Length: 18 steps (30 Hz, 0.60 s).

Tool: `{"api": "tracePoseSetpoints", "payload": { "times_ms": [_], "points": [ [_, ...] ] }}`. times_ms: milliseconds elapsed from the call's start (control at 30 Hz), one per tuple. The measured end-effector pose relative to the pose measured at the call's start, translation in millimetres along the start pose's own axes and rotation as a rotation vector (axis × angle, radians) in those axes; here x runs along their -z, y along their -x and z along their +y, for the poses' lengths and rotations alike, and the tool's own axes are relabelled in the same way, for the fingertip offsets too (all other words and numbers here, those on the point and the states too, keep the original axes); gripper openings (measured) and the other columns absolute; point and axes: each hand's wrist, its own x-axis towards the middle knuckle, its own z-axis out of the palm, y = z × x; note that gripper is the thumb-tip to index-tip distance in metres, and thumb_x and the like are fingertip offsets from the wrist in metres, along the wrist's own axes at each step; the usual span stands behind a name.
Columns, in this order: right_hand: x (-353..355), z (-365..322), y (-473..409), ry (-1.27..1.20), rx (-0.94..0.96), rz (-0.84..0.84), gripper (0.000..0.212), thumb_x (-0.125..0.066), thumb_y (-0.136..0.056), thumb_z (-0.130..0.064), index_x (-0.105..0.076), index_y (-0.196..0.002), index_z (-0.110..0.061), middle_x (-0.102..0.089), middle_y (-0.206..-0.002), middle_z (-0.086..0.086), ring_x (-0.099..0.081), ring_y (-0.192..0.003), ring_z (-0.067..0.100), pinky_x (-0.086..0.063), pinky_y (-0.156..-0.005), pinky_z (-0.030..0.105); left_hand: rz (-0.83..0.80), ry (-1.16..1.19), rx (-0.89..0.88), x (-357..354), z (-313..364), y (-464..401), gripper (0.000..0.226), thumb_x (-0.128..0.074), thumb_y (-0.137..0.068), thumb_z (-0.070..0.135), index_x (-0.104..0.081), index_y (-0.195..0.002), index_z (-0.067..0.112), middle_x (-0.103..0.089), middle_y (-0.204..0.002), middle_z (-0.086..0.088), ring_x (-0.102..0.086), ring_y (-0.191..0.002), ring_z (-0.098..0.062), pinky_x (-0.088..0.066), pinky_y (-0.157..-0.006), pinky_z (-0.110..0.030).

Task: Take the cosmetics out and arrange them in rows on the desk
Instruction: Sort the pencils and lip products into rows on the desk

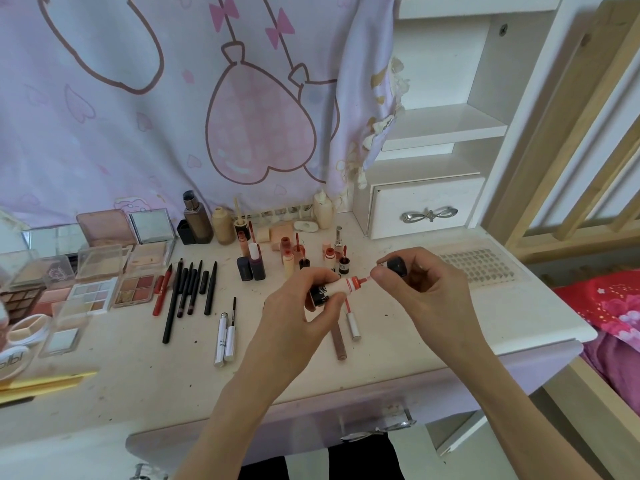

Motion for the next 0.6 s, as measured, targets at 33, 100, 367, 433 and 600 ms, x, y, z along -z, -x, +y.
{"api": "tracePoseSetpoints", "payload": {
  "times_ms": [33,100,367,433,600],
  "points": [
    [0.1,0.0,0.5,0.006,0.004,-0.002,0.006,-0.071,-0.078,-0.013,-0.066,-0.076,-0.014,-0.057,-0.065,0.003,-0.046,-0.056,0.002,-0.040,-0.055,0.010,0.001,-0.008,-0.006,0.1,-0.3,0.0,0.024,-0.064,-0.085,0.019,-0.051,-0.094,0.036,-0.057,-0.082,0.020,-0.050,-0.080,0.008,-0.038,-0.069,-0.003],
    [1.1,-0.2,1.3,0.011,0.015,0.002,0.005,-0.070,-0.079,-0.014,-0.066,-0.076,-0.015,-0.060,-0.069,0.011,-0.047,-0.058,0.003,-0.040,-0.055,0.010,-0.002,-0.021,-0.019,0.4,-1.1,0.5,0.025,-0.064,-0.085,0.018,-0.050,-0.094,0.037,-0.056,-0.081,0.019,-0.049,-0.079,0.007,-0.039,-0.069,-0.004],
    [14.3,13.6,-6.6,-0.160,-0.099,0.088,0.004,-0.067,-0.082,-0.015,-0.066,-0.078,-0.013,-0.047,-0.053,-0.010,-0.041,-0.051,0.008,-0.040,-0.051,0.018,0.049,0.189,0.116,-7.2,-11.1,0.5,0.016,-0.061,-0.084,0.027,-0.055,-0.094,0.038,-0.064,-0.091,0.019,-0.051,-0.070,0.007,-0.039,-0.065,-0.008],
    [18.5,21.5,-9.1,-0.309,-0.202,0.074,0.004,-0.064,-0.083,-0.010,-0.065,-0.083,-0.007,-0.049,-0.056,-0.004,-0.042,-0.052,0.011,-0.038,-0.049,0.019,0.057,0.268,0.184,-12.5,-12.7,-2.5,0.018,-0.061,-0.085,0.025,-0.056,-0.098,0.036,-0.063,-0.098,0.018,-0.051,-0.072,0.014,-0.039,-0.067,-0.006],
    [32.3,39.8,-20.7,-0.549,-0.448,0.034,0.007,-0.061,-0.084,-0.003,-0.066,-0.087,-0.007,-0.069,-0.078,0.007,-0.066,-0.067,0.012,-0.051,-0.056,0.016,0.059,0.337,0.283,-34.1,-23.9,-16.3,0.023,-0.058,-0.089,0.018,-0.060,-0.110,0.027,-0.066,-0.100,0.014,-0.061,-0.094,0.002,-0.048,-0.083,-0.012]
  ]
}}
